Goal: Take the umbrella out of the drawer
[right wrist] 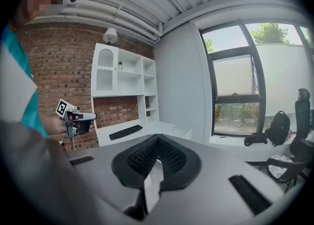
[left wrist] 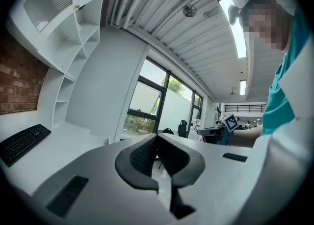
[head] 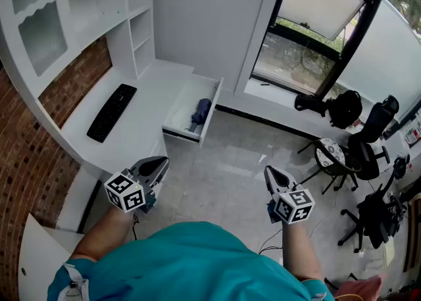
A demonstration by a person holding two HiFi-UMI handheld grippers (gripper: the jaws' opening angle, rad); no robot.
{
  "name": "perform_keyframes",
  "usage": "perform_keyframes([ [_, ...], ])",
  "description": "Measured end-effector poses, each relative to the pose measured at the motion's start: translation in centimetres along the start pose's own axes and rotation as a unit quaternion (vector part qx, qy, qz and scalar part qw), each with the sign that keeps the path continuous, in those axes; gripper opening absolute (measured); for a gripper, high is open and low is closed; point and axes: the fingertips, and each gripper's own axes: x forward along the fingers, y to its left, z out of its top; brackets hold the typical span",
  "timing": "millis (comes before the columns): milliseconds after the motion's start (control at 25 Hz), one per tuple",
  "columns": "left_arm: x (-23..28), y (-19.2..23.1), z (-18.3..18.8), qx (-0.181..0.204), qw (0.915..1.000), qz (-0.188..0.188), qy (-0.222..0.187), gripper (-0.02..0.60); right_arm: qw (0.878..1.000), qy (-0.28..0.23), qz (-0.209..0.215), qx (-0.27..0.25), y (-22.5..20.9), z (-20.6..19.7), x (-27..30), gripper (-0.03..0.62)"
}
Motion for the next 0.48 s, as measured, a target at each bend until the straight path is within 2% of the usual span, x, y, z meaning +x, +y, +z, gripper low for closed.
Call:
perform_keyframes([
  [480,2.1,-2.8,0.3,0.009,0.9999,-0.004,-0.004,0.008,1.000,-0.002,0.007,-0.004,-2.0,0.2,-1.8,0.020],
])
